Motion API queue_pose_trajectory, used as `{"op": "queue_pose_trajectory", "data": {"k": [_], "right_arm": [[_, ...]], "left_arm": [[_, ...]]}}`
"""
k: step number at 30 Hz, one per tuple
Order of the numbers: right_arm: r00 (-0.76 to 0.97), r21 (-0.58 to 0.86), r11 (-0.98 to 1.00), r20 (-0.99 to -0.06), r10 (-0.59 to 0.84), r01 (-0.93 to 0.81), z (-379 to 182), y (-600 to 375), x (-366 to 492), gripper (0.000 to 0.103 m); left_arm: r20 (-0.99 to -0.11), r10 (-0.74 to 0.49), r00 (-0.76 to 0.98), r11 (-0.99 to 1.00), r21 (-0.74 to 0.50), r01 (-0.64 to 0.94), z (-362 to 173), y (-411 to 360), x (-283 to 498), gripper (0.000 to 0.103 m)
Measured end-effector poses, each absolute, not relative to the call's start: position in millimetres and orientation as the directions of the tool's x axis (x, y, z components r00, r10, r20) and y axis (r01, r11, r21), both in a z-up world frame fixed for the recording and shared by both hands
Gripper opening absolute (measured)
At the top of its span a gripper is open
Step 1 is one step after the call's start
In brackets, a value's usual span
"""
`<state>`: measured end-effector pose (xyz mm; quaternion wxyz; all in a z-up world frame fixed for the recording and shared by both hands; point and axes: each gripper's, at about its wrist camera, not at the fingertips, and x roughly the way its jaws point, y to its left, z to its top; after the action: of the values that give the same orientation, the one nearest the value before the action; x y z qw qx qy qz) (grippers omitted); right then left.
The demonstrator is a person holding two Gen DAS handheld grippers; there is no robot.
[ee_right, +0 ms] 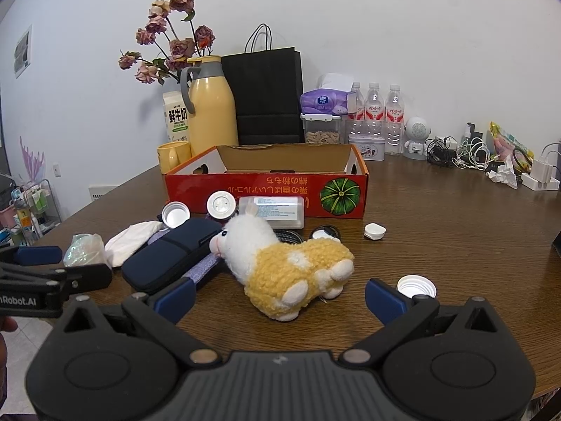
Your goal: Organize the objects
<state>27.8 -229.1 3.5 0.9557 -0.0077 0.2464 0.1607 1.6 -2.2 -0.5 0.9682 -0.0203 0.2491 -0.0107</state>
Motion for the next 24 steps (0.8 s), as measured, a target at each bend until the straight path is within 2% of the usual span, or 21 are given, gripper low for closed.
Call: {"op": "queue_pose_trajectory", "data": {"k": [24], "right_arm": [[0.827,0.064,0.948,-0.474,0.303,-0.311,2.0,-229.2,27.9,0.103]], "left_arm": [[-0.484,-0.033,0.874,0.998,-0.055,0.008,-6.4,-0.7,1.2,0.103]]}}
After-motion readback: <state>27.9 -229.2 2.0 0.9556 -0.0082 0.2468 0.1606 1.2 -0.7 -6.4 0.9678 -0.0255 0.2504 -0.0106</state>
